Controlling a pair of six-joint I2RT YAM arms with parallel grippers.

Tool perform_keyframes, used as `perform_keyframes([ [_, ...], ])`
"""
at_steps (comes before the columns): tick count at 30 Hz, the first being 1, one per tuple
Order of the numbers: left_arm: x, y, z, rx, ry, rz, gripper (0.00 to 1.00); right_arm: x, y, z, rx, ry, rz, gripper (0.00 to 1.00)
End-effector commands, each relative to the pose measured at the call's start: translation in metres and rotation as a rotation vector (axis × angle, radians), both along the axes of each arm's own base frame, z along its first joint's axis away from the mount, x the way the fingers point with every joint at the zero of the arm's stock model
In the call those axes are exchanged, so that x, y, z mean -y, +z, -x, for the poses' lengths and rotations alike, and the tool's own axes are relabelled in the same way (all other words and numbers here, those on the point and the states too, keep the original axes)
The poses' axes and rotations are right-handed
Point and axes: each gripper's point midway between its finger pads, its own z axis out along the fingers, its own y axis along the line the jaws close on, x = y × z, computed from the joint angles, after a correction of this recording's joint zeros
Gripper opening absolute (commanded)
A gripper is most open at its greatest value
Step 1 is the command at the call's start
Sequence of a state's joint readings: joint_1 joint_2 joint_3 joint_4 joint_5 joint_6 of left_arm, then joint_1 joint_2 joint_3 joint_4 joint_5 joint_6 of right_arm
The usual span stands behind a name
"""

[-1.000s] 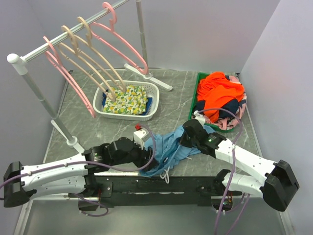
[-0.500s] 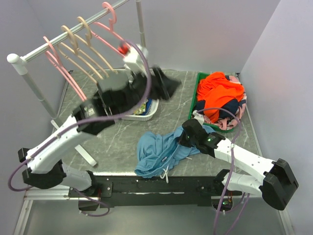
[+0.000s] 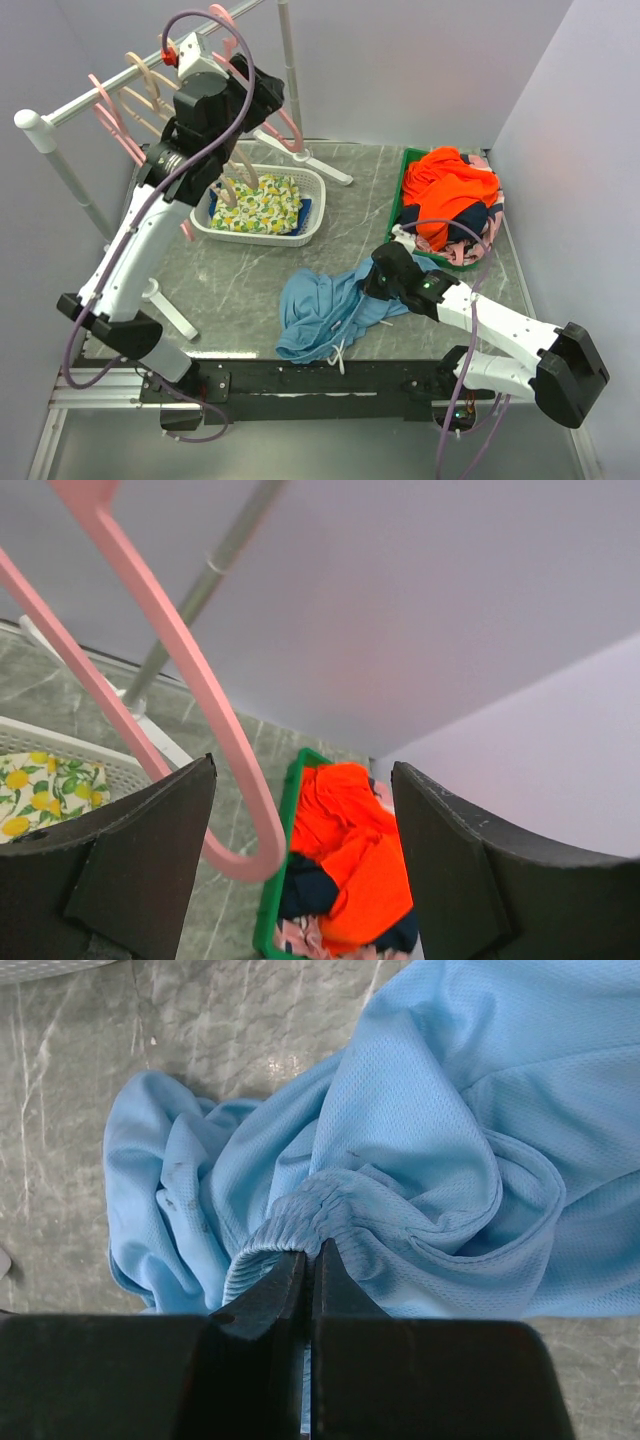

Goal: Place the shorts on the hanger

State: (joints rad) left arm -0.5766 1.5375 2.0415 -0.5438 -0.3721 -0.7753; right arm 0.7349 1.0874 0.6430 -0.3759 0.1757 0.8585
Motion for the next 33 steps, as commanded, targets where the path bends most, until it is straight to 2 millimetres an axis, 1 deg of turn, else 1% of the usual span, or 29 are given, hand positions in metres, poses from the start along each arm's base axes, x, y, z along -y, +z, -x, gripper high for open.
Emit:
perform_keyframes([
  [1, -0.019, 0.007, -0.022, -0.004, 0.106, 0.097, 0.76, -0.013, 0.023, -0.014, 0.062, 0.014, -0.055, 0.0],
  [2, -0.026, 0.01, -0.028, 0.001, 0.129, 0.108, 0.75, -0.013, 0.023, -0.014, 0.062, 0.014, -0.055, 0.0],
  [3, -0.029, 0.008, -0.032, -0.008, 0.148, 0.124, 0.75, -0.013, 0.023, -0.014, 0.063, 0.012, -0.057, 0.0],
  [4, -0.03, 0.001, -0.04, -0.025, 0.163, 0.119, 0.75, -0.013, 0.024, -0.014, 0.064, 0.013, -0.06, 0.0],
  [5, -0.035, 0.001, -0.045, -0.025, 0.179, 0.125, 0.75, -0.013, 0.025, -0.014, 0.067, 0.009, -0.06, 0.0],
  [8, -0.035, -0.003, -0.057, -0.026, 0.192, 0.137, 0.75, -0.012, 0.025, -0.014, 0.07, 0.009, -0.06, 0.0],
  [9, -0.033, -0.009, -0.062, -0.038, 0.192, 0.135, 0.75, -0.012, 0.024, -0.013, 0.068, 0.012, -0.055, 0.0],
  [10, -0.034, -0.006, -0.063, -0.036, 0.196, 0.139, 0.75, -0.012, 0.025, -0.014, 0.07, 0.012, -0.057, 0.0],
  [13, -0.033, -0.02, -0.073, -0.063, 0.214, 0.134, 0.75, -0.011, 0.026, -0.013, 0.074, 0.01, -0.06, 0.0],
  [14, -0.033, -0.017, -0.077, -0.046, 0.213, 0.147, 0.75, -0.011, 0.025, -0.013, 0.073, 0.008, -0.059, 0.0],
  [15, -0.032, -0.02, -0.08, -0.046, 0.215, 0.152, 0.75, -0.012, 0.027, -0.013, 0.076, 0.01, -0.064, 0.0],
  [16, -0.03, -0.026, -0.083, -0.051, 0.214, 0.153, 0.75, -0.012, 0.026, -0.013, 0.074, 0.012, -0.064, 0.0],
  [17, -0.03, -0.026, -0.087, -0.049, 0.214, 0.169, 0.75, -0.013, 0.027, -0.014, 0.075, 0.014, -0.068, 0.0],
  [18, -0.026, -0.033, -0.094, -0.061, 0.212, 0.171, 0.75, -0.014, 0.027, -0.013, 0.073, 0.018, -0.07, 0.0],
  [21, -0.022, -0.031, -0.102, -0.041, 0.208, 0.202, 0.72, -0.016, 0.03, -0.014, 0.079, 0.02, -0.08, 0.0],
  [22, -0.02, -0.033, -0.105, -0.04, 0.208, 0.202, 0.71, -0.016, 0.031, -0.014, 0.081, 0.019, -0.083, 0.0],
  [24, -0.019, -0.031, -0.107, -0.028, 0.206, 0.21, 0.7, -0.016, 0.031, -0.014, 0.082, 0.022, -0.083, 0.0],
  [26, -0.017, -0.025, -0.109, -0.009, 0.193, 0.213, 0.67, -0.015, 0.032, -0.013, 0.085, 0.022, -0.082, 0.0],
  [29, -0.018, -0.02, -0.11, 0.007, 0.193, 0.208, 0.6, -0.015, 0.032, -0.013, 0.086, 0.023, -0.082, 0.0],
  [30, -0.018, -0.019, -0.109, 0.01, 0.188, 0.208, 0.56, -0.014, 0.033, -0.013, 0.09, 0.019, -0.085, 0.0],
  [32, -0.017, -0.019, -0.109, 0.016, 0.178, 0.206, 0.52, -0.014, 0.032, -0.013, 0.089, 0.019, -0.084, 0.0],
  [33, -0.017, -0.015, -0.106, 0.024, 0.173, 0.209, 0.48, -0.014, 0.033, -0.013, 0.09, 0.019, -0.085, 0.0],
])
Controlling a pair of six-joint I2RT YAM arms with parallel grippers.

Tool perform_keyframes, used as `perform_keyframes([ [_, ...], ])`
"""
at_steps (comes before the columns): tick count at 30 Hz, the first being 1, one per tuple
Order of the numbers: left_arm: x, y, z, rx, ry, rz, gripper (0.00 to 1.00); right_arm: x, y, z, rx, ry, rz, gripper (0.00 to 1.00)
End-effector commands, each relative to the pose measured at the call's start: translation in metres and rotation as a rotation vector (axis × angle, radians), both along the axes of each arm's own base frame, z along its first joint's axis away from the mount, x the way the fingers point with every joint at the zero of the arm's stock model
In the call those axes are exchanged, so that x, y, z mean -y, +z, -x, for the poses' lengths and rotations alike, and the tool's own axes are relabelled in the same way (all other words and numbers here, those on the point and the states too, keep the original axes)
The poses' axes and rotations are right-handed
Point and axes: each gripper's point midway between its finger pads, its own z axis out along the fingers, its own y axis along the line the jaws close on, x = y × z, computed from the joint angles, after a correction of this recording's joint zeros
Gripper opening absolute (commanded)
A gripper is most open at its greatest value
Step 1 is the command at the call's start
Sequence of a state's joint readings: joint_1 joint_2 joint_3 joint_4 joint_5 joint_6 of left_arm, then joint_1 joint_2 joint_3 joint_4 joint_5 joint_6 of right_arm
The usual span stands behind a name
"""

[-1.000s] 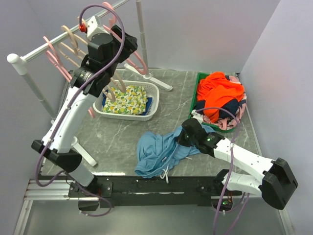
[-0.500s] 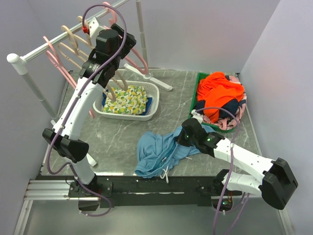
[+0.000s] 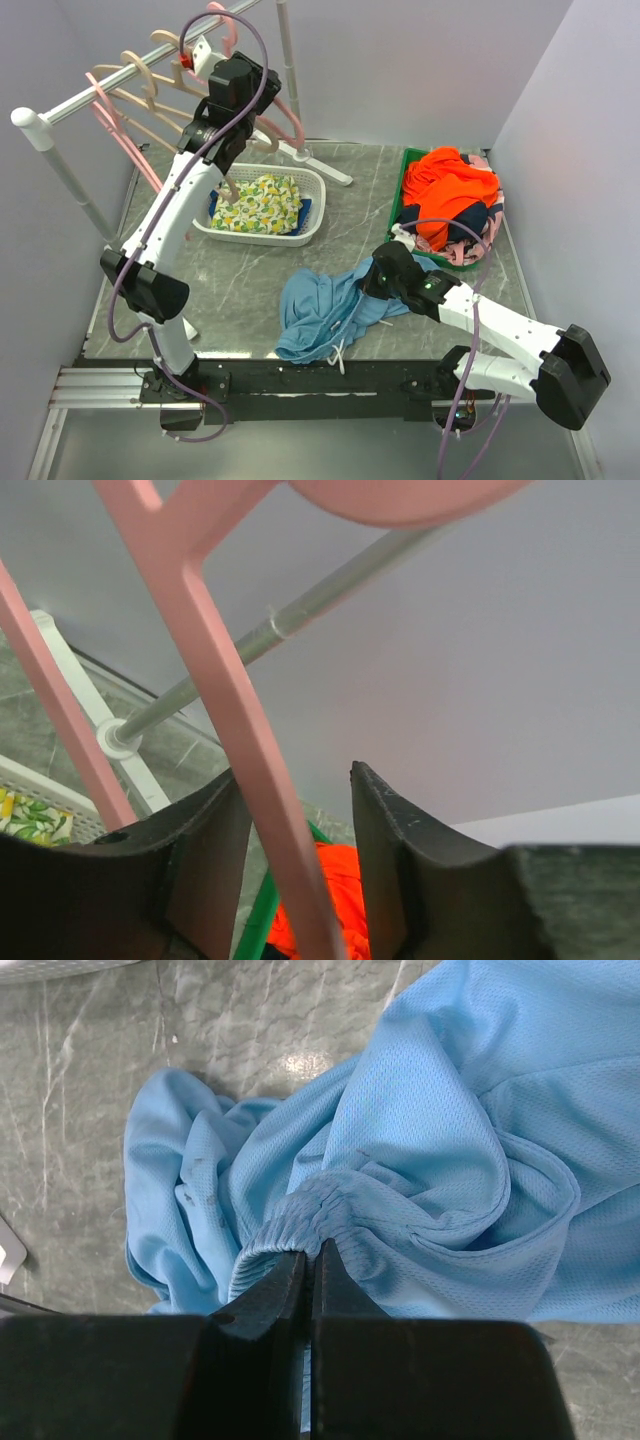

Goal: Place the shorts on the hanger

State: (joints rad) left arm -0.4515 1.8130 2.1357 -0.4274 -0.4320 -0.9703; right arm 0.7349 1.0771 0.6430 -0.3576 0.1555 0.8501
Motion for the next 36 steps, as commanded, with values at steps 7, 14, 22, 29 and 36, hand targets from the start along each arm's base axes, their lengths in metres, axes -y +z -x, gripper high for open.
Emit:
perform_keyframes([
  [7, 0.006, 0.047, 0.018, 0.129, -0.088, 0.013, 0.38, -0.01, 0.029, -0.015, 0.078, -0.001, -0.058, 0.0],
  [14, 0.014, 0.055, 0.035, 0.153, -0.14, -0.054, 0.33, -0.008, 0.032, -0.016, 0.088, -0.006, -0.047, 0.0],
  [22, 0.021, 0.057, 0.054, 0.152, -0.224, -0.086, 0.32, -0.009, 0.037, -0.019, 0.093, -0.006, -0.042, 0.0],
  [29, 0.039, 0.049, 0.078, 0.15, -0.37, -0.098, 0.29, -0.009, 0.04, -0.019, 0.099, -0.007, -0.046, 0.0],
  [36, 0.063, 0.042, 0.107, 0.169, -0.5, -0.127, 0.26, -0.004, 0.04, -0.019, 0.108, -0.023, -0.034, 0.0],
])
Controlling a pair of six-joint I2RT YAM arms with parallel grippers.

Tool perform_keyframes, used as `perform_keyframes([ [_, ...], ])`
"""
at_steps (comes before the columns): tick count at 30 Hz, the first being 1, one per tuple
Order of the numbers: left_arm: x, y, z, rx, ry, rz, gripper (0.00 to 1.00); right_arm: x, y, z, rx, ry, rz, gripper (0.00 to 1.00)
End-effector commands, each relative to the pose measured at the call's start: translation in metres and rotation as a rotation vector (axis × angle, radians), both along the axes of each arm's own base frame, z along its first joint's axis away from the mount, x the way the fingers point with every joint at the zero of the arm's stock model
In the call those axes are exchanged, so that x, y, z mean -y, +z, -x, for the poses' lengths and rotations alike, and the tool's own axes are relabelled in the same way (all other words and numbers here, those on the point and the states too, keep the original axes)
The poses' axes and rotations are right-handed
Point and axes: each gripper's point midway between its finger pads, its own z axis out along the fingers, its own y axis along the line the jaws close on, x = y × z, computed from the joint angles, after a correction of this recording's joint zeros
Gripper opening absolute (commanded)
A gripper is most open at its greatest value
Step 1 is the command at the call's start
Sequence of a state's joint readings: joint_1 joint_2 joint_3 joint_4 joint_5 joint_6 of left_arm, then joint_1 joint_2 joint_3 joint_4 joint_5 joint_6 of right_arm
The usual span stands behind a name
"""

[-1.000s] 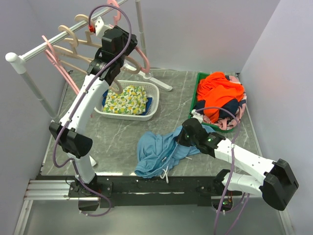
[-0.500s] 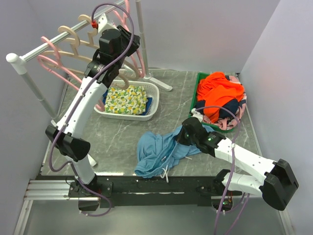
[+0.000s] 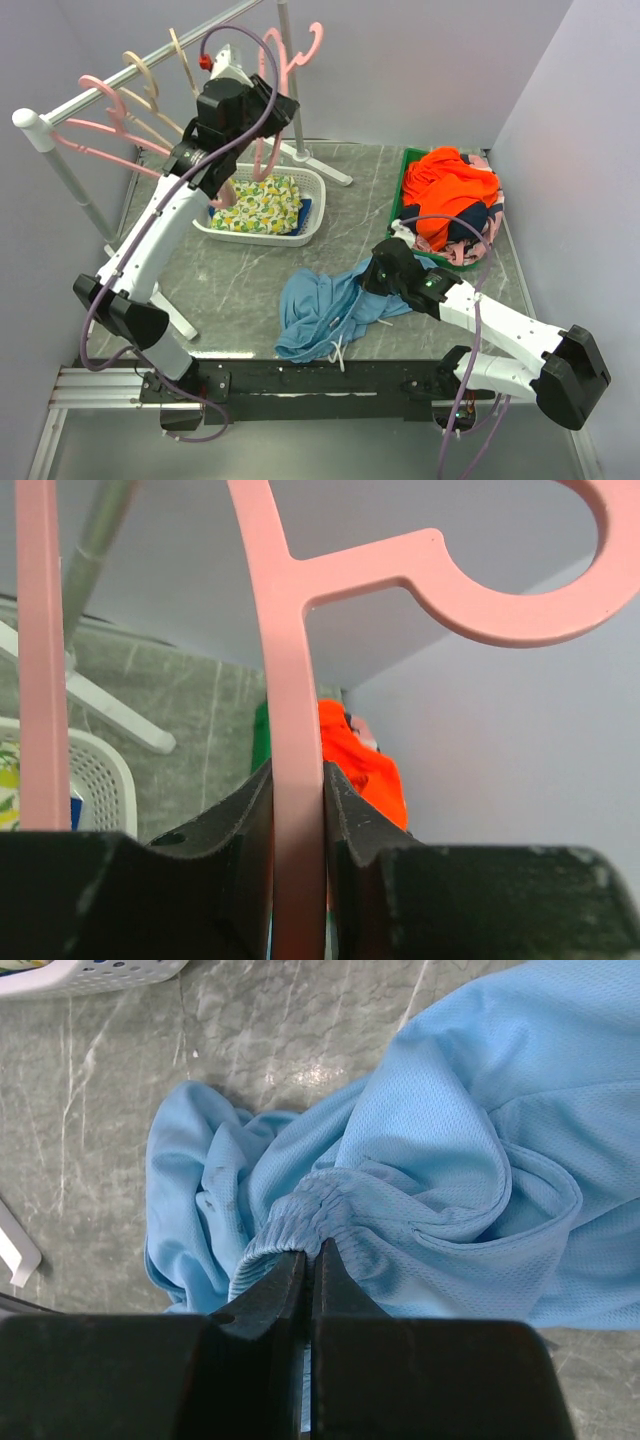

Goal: Place the shorts on the hanger

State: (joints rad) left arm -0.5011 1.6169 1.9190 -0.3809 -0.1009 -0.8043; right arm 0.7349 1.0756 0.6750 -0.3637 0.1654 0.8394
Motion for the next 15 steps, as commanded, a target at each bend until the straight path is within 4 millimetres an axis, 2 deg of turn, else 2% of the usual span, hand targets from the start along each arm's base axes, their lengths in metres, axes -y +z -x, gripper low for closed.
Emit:
perform_keyframes([
  [1, 0.015, 0.039, 0.036, 0.118, -0.137, 0.019, 0.24, 0.0, 0.027, -0.013, 0.078, -0.026, -0.025, 0.0],
  [5, 0.026, 0.041, 0.054, 0.134, -0.224, 0.041, 0.21, 0.003, 0.029, -0.012, 0.087, -0.037, -0.027, 0.0],
  [10, 0.039, 0.043, 0.086, 0.147, -0.339, 0.069, 0.2, 0.009, 0.032, -0.01, 0.101, -0.048, -0.018, 0.0],
  [15, 0.052, 0.031, 0.114, 0.145, -0.45, 0.067, 0.19, 0.015, 0.033, -0.008, 0.115, -0.055, -0.011, 0.0],
])
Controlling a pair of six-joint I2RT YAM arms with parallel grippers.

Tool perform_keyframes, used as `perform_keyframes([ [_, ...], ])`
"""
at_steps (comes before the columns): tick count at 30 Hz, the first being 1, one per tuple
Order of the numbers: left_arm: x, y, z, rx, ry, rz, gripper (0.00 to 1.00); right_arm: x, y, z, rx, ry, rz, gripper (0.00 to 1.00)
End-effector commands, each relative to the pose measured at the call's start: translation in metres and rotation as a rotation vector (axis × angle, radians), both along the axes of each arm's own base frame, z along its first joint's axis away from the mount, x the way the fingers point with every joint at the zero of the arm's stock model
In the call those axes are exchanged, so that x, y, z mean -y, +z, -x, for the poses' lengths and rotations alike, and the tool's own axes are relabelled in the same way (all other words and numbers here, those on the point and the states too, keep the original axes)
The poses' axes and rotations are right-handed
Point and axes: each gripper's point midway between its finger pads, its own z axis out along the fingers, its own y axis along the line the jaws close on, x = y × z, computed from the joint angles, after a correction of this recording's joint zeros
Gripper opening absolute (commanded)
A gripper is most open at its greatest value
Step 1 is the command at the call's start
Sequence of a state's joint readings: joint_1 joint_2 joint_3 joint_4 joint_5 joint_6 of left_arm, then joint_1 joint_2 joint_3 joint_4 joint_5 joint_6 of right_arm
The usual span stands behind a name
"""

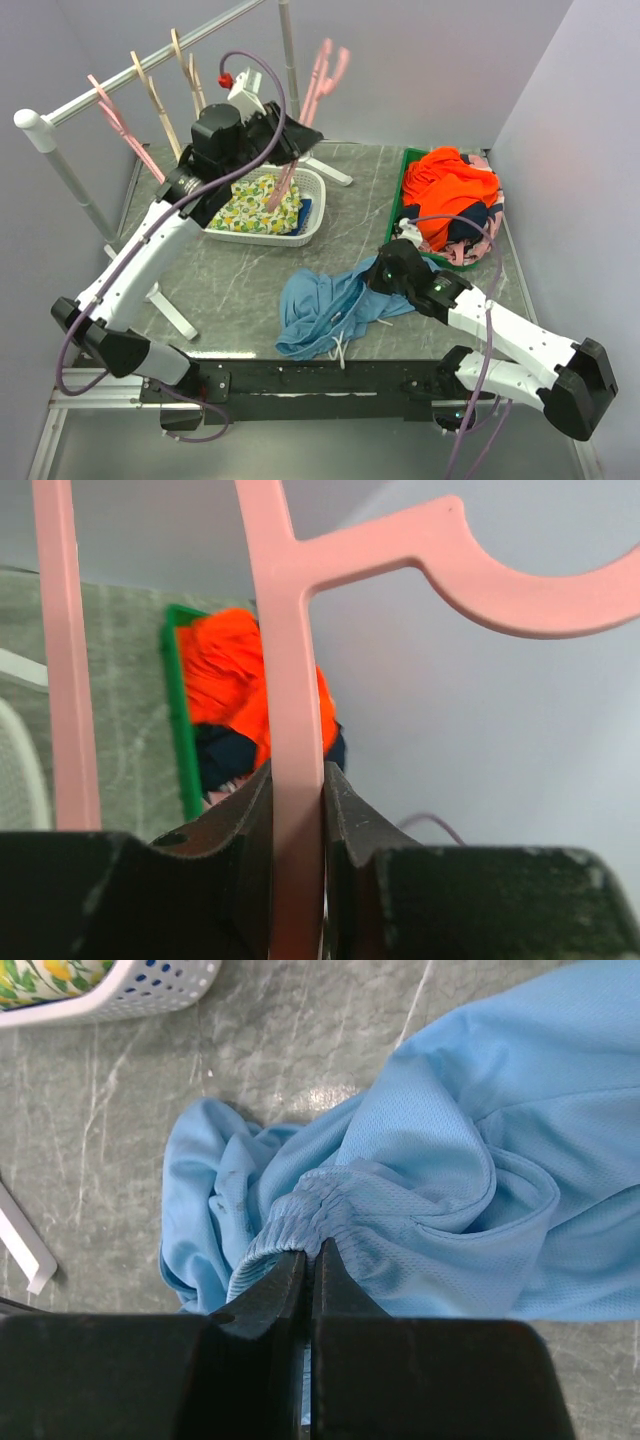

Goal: Place the shorts on the hanger

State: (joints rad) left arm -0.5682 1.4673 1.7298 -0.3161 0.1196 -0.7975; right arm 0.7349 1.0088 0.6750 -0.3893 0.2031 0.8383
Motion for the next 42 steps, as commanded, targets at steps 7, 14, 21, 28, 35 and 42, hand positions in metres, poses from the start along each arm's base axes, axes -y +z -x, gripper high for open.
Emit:
perform_keyframes([
  [7, 0.013, 0.014, 0.08, 0.096, -0.28, 0.045, 0.15, 0.009, 0.02, -0.005, 0.086, -0.022, -0.002, 0.0],
  [14, 0.002, -0.003, 0.127, 0.086, -0.4, 0.042, 0.1, 0.013, 0.019, -0.006, 0.092, -0.024, 0.027, 0.0],
  [21, -0.026, -0.038, 0.191, 0.046, -0.48, 0.023, 0.01, 0.015, 0.016, -0.011, 0.13, -0.026, 0.042, 0.0],
  [28, -0.053, -0.09, 0.251, -0.079, -0.553, 0.017, 0.01, 0.025, 0.014, -0.019, 0.143, -0.097, 0.071, 0.0],
  [35, -0.079, -0.126, 0.307, -0.199, -0.645, -0.006, 0.01, 0.036, 0.008, -0.02, 0.141, -0.167, 0.078, 0.0],
  [42, -0.085, -0.164, 0.336, -0.371, -0.728, 0.039, 0.01, 0.045, 0.003, -0.02, 0.127, -0.198, 0.133, 0.0],
])
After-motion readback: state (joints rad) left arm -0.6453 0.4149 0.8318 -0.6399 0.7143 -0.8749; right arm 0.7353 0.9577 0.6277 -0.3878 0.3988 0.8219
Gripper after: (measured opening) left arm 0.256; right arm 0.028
